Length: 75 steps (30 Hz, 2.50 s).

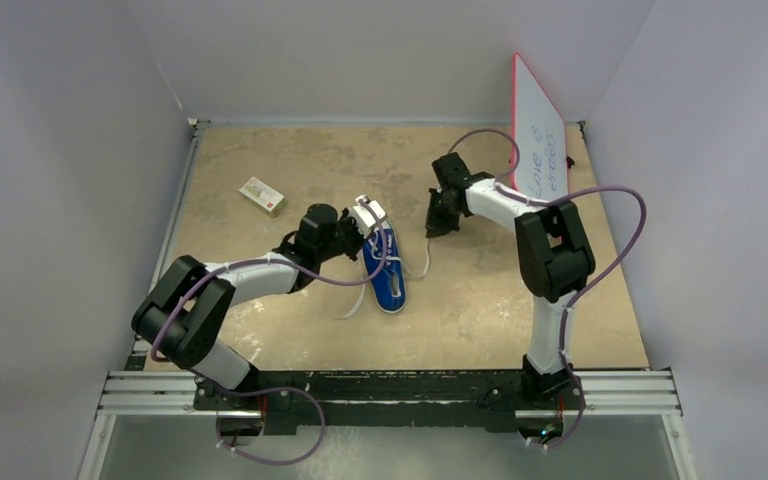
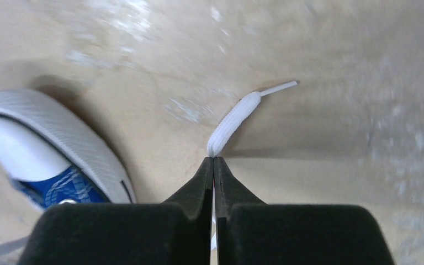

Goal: Tie the shoes

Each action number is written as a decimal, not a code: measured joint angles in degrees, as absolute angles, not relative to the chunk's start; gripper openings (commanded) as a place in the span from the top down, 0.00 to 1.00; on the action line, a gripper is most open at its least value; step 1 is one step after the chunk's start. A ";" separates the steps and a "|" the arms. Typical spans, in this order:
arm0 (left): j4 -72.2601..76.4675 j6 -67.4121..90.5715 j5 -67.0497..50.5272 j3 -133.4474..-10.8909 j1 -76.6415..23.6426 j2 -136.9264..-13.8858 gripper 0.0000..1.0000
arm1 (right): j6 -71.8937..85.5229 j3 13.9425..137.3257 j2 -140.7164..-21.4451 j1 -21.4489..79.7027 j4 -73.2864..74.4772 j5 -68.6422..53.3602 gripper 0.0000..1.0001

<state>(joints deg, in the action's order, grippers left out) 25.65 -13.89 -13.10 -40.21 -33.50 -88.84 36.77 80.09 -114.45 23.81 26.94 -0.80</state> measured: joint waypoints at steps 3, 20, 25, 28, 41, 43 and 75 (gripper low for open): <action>27.46 -13.28 -13.58 -38.96 -33.50 -88.20 1.00 | 29.17 80.77 -114.43 21.63 21.78 -8.73 1.00; 29.93 -20.97 -15.81 -34.74 -33.50 -82.98 1.00 | 25.98 110.98 -129.49 30.52 5.69 -49.36 1.00; 29.32 -23.83 -16.56 -30.85 -33.50 -78.85 1.00 | 23.29 111.53 -130.89 35.70 11.16 -53.78 1.00; 28.62 -25.80 -17.21 -29.45 -33.61 -77.60 1.00 | 20.60 111.53 -130.98 37.78 15.59 -54.57 1.00; 26.68 -27.57 -20.67 -28.05 -35.66 -77.34 1.00 | 10.50 114.41 -133.88 41.17 32.58 -52.36 0.42; 27.66 -26.70 -21.15 -28.05 -35.66 -77.21 1.00 | 14.98 109.30 -131.20 39.27 28.27 -52.47 0.36; 17.72 -2.63 -41.67 -52.47 -26.72 -101.16 1.00 | -12.51 48.23 -62.08 37.01 0.60 -28.01 0.22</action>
